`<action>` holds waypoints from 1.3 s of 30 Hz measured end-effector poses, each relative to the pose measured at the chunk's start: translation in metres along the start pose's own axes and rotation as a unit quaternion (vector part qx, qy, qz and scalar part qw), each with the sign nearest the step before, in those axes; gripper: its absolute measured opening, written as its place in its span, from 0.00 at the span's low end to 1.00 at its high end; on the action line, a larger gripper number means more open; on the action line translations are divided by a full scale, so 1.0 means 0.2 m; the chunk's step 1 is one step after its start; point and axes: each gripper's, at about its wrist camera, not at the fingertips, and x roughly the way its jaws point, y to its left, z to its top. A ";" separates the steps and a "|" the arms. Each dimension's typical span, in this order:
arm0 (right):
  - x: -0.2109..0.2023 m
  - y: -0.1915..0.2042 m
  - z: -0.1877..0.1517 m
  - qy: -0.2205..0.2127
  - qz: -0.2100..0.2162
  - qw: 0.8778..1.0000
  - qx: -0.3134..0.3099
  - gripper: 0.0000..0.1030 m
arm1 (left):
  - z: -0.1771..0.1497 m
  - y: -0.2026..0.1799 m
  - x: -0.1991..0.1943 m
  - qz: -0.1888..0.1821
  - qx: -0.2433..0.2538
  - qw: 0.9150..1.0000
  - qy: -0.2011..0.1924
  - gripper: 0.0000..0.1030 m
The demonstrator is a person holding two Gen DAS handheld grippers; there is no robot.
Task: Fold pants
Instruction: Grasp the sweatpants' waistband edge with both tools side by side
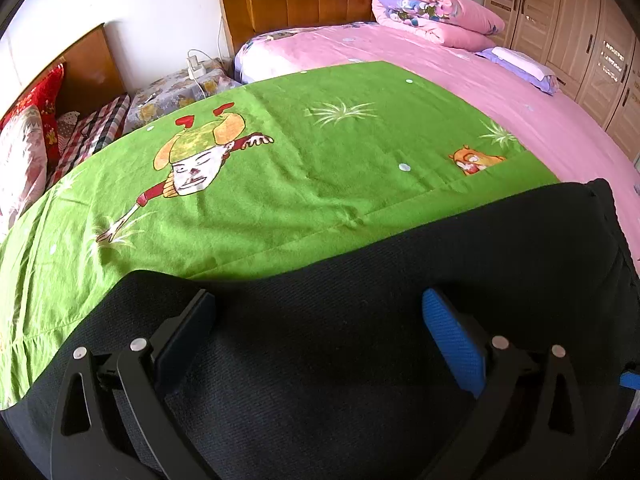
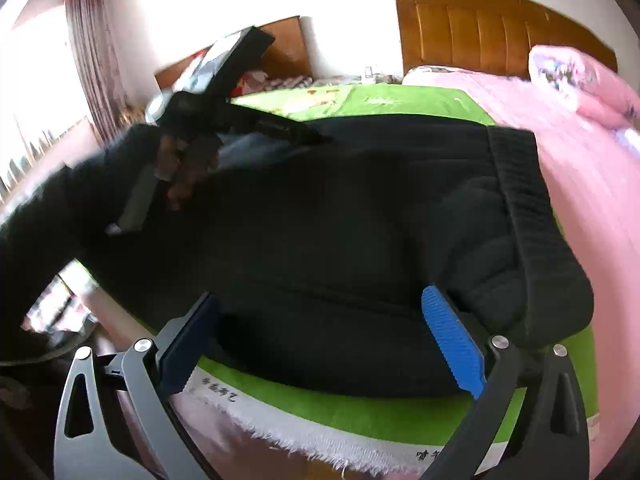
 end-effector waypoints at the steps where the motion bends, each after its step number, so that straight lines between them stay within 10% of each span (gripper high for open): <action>1: -0.01 0.01 0.00 0.003 -0.004 1.000 0.002 0.95 | 0.00 0.00 0.00 -0.001 -0.002 1.000 -0.003 0.99; 11: -0.01 0.09 0.20 -0.006 -0.036 0.999 0.026 0.95 | -0.24 0.20 -0.60 0.061 -0.002 0.989 -0.133 0.98; 22: 0.63 0.85 0.76 0.033 0.068 0.991 -0.108 0.95 | -0.97 1.17 -0.78 0.129 -0.222 0.966 -0.027 0.98; 26: 0.95 0.90 0.83 0.107 0.038 0.989 -0.098 0.96 | -1.05 1.31 -0.75 0.115 -0.249 0.961 -0.025 0.98; 32: 0.92 0.80 0.85 0.103 0.029 0.992 -0.067 0.96 | -1.09 1.32 -0.84 0.099 -0.241 0.965 -0.037 0.98; 39: 0.80 0.90 0.90 0.054 0.063 0.995 -0.062 0.96 | -1.25 1.84 -0.94 0.101 -0.324 0.939 -0.051 0.98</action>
